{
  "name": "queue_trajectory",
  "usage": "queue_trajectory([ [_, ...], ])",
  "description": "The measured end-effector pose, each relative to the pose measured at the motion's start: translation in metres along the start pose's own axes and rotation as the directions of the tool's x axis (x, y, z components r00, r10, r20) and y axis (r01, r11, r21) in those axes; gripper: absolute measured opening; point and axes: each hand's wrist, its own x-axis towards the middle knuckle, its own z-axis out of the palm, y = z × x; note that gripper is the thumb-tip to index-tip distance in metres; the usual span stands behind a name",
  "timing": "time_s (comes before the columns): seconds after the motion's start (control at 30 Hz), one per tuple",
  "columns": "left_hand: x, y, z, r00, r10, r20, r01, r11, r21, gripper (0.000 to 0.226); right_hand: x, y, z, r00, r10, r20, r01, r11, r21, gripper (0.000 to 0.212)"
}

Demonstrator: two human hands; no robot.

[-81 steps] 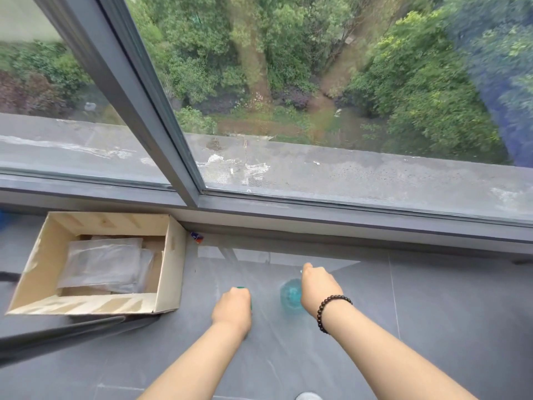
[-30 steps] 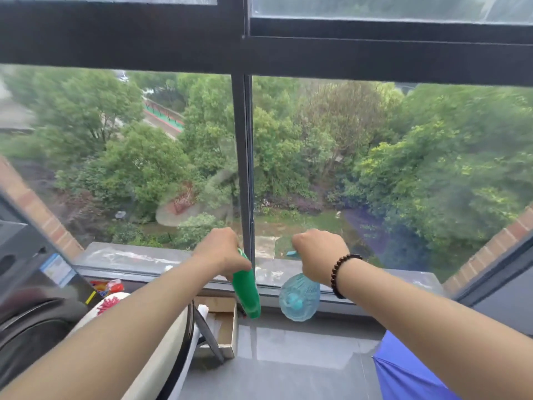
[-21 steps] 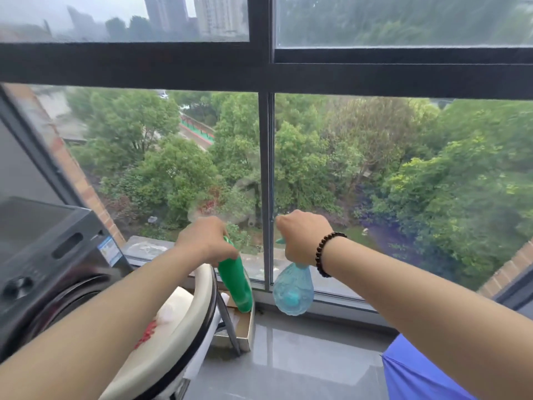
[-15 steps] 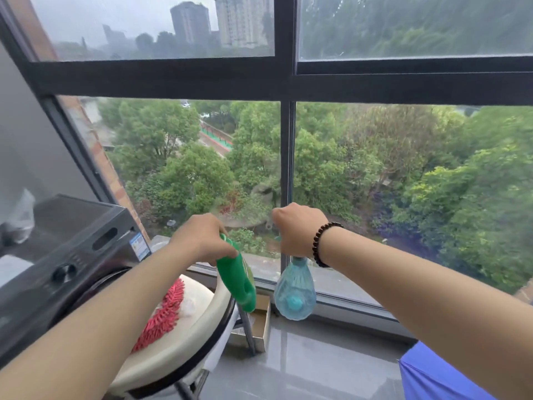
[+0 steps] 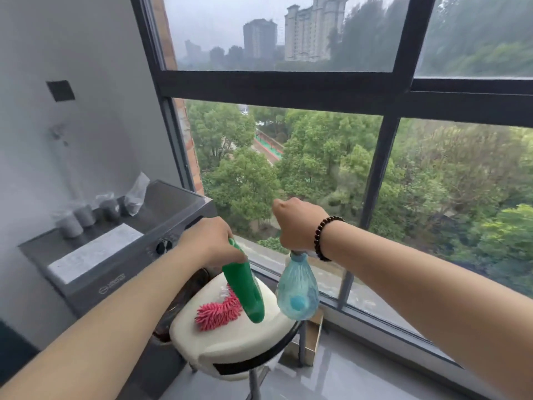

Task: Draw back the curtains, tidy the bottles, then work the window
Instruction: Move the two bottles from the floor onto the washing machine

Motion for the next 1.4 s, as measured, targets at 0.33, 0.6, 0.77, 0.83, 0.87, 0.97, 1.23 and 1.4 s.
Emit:
queue_trajectory([
  [0.33, 0.004, -0.179, -0.041, 0.996, -0.088, -0.031, 0.091, 0.992, 0.082, 0.034, 0.102, -0.143, 0.004, 0.998, -0.045, 0.039, 0.044, 0.999, 0.032, 0.035],
  [0.6, 0.016, -0.288, -0.055, 0.982, -0.186, -0.040, 0.189, 0.978, 0.089, 0.036, 0.180, -0.225, 0.007, 0.993, -0.115, -0.007, 0.115, 0.993, 0.022, 0.040],
  [0.77, 0.032, -0.340, -0.067, 0.955, -0.296, -0.002, 0.296, 0.955, 0.021, 0.036, 0.230, -0.262, 0.014, 0.979, -0.204, -0.014, 0.205, 0.978, 0.048, 0.038],
  [0.83, 0.039, -0.354, -0.070, 0.947, -0.321, -0.006, 0.321, 0.947, 0.006, 0.036, 0.249, -0.273, 0.019, 0.970, -0.243, -0.003, 0.242, 0.969, 0.056, 0.038],
  [0.87, 0.048, -0.367, -0.072, 0.940, -0.342, -0.013, 0.342, 0.940, -0.006, 0.035, 0.266, -0.282, 0.022, 0.964, -0.266, 0.011, 0.265, 0.962, 0.061, 0.038],
  [0.97, 0.065, -0.390, -0.075, 0.921, -0.389, -0.011, 0.389, 0.921, -0.019, 0.033, 0.302, -0.301, 0.027, 0.948, -0.316, 0.035, 0.313, 0.946, 0.081, 0.037],
  [1.23, 0.126, -0.450, -0.084, 0.870, -0.492, -0.024, 0.492, 0.870, -0.007, 0.030, 0.399, -0.354, 0.036, 0.902, -0.431, 0.035, 0.427, 0.900, 0.089, 0.025],
  [1.4, 0.154, -0.470, -0.081, 0.857, -0.515, 0.015, 0.515, 0.857, -0.012, 0.029, 0.433, -0.374, 0.050, 0.884, -0.464, 0.060, 0.458, 0.885, 0.084, 0.015],
])
